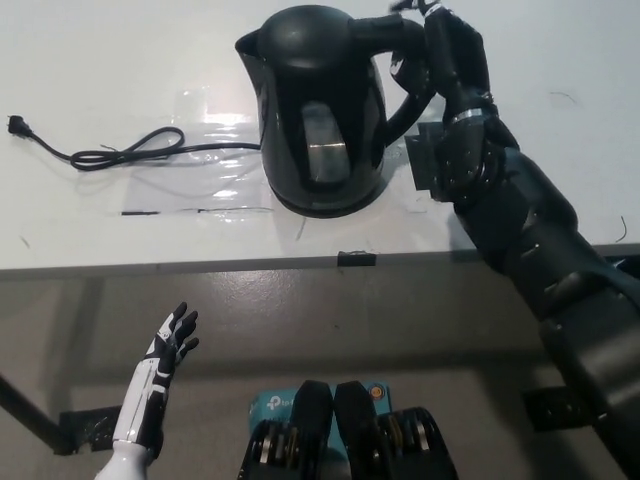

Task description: Use the right hand to grab the handle of the kettle from the base and place it on the right side

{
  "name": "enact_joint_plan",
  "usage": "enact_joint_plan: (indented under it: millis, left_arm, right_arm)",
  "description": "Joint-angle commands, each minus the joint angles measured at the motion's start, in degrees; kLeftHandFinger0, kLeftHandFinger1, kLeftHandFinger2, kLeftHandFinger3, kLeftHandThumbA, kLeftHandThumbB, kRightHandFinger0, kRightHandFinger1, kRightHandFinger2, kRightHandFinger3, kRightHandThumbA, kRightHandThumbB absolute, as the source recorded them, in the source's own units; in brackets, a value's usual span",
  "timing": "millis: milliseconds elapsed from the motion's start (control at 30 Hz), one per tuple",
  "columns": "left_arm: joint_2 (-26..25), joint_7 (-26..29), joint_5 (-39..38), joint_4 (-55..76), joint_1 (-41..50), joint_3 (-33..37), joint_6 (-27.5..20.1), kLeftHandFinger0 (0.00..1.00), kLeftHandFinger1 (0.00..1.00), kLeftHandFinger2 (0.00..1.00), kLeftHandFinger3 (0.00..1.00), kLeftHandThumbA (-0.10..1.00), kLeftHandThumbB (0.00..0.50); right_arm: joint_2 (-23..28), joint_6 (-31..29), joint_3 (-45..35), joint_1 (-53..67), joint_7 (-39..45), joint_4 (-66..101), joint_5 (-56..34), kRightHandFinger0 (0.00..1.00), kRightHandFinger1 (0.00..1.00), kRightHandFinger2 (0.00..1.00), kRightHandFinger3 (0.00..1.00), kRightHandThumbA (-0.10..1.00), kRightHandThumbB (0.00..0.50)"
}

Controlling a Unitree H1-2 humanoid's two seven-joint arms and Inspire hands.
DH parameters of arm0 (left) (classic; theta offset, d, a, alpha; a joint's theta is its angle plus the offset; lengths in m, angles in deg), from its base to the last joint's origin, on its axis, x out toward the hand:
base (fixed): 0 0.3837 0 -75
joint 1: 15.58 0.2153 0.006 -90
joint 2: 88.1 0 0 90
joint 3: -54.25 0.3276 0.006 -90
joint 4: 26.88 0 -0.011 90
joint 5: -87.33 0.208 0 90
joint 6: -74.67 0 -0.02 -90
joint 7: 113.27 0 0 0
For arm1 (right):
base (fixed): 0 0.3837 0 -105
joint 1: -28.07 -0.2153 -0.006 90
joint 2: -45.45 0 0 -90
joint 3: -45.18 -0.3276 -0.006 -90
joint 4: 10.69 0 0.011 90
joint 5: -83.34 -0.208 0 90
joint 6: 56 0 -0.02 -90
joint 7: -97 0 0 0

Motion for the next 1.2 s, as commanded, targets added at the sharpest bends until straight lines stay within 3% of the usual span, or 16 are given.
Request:
enact_joint_plan:
  millis: [0,33,100,133,167,267,333,467,667,867,967,1067,1167]
  left_arm:
    - [-0.4,-0.4,-0.8,1.7,-0.5,-0.1,-1.5,0.98,1.0,1.0,1.0,1.0,0.485]
    - [-0.3,-0.4,-0.8,1.6,-0.6,-0.1,-1.4,0.98,1.0,1.0,1.0,1.0,0.485]
    - [-0.4,-0.3,-0.4,1.4,-0.8,0.0,-1.8,0.99,1.0,1.0,1.0,1.0,0.475]
    - [-0.5,-0.2,0.1,1.6,-0.9,0.1,-1.6,0.99,1.0,1.0,1.0,1.0,0.48]
    - [-0.5,-0.2,0.1,1.7,-0.9,0.0,-1.4,0.99,1.0,1.0,1.0,1.0,0.488]
    - [-0.6,-0.3,-0.3,1.7,-0.9,-0.1,-1.1,0.99,1.0,1.0,1.0,1.0,0.483]
    - [-0.7,-0.4,-0.3,1.5,-0.8,-0.1,-1.2,0.99,1.0,1.0,1.0,1.0,0.473]
    - [-0.6,-0.5,-0.6,1.6,-0.4,-0.1,-1.1,0.98,1.0,1.0,1.0,1.0,0.476]
    - [-0.5,-0.7,-1.0,1.5,-0.1,-0.4,-1.4,0.99,1.0,1.0,1.0,1.0,0.476]
    - [-0.3,-0.3,-0.7,0.9,-0.3,-0.5,-2.1,0.98,1.0,1.0,1.0,1.0,0.47]
    - [-0.3,-0.4,-0.8,1.0,-0.2,-0.4,-2.0,0.98,1.0,1.0,1.0,1.0,0.463]
    - [-0.3,-0.6,-0.8,1.1,0.1,-0.4,-1.6,0.99,1.0,1.0,1.0,1.0,0.468]
    - [-0.2,-0.4,-0.5,0.9,0.1,-0.3,-1.7,0.98,1.0,1.0,1.0,1.0,0.463]
  right_arm:
    - [0.0,-10.5,-7.1,-4.9,-7.5,2.5,-7.8,0.0,0.29,0.72,0.74,-0.1,0.083]
    - [-0.2,-10.1,-9.2,-5.3,-7.1,3.1,-9.4,0.0,0.25,0.68,0.7,-0.1,0.042]
    - [-0.3,-12.4,-12.4,-5.7,-8.0,4.8,-10.9,0.0,0.09,0.52,0.58,-0.1,0.038]
    - [-0.3,-12.4,-14.3,-5.9,-8.6,6.8,-12.1,0.0,0.07,0.5,0.56,-0.1,0.048]
    - [-0.1,-12.4,-14.9,-6.3,-9.5,7.2,-11.7,0.0,0.07,0.49,0.57,-0.1,0.026]
    - [0.9,-12.4,-15.8,-6.8,-11.9,9.2,-9.7,0.0,0.1,0.55,0.69,-0.1,0.007]
    - [2.3,-12.4,-15.5,-6.2,-14.1,11.9,-7.9,0.0,0.1,0.56,0.71,-0.1,0.02]
    - [4.4,-12.4,-15.7,-5.5,-15.0,13.0,-7.3,0.0,0.06,0.52,0.66,-0.1,0.023]
    - [8.0,-12.4,-14.7,-2.6,-14.3,14.7,-6.9,0.0,0.0,0.47,0.66,-0.1,0.039]
    - [10.8,-12.4,-12.6,0.8,-14.6,15.3,-6.8,0.0,0.0,0.49,0.66,-0.1,0.028]
    - [11.4,-12.4,-11.5,1.8,-16.6,13.9,-6.3,0.0,0.0,0.51,0.65,-0.1,0.059]
    - [11.9,-12.4,-9.3,2.6,-19.7,10.8,-4.7,0.0,0.08,0.61,0.62,-0.1,0.056]
    - [12.0,-12.4,-8.5,3.3,-19.3,9.3,-5.6,0.0,0.09,0.6,0.6,-0.1,0.072]
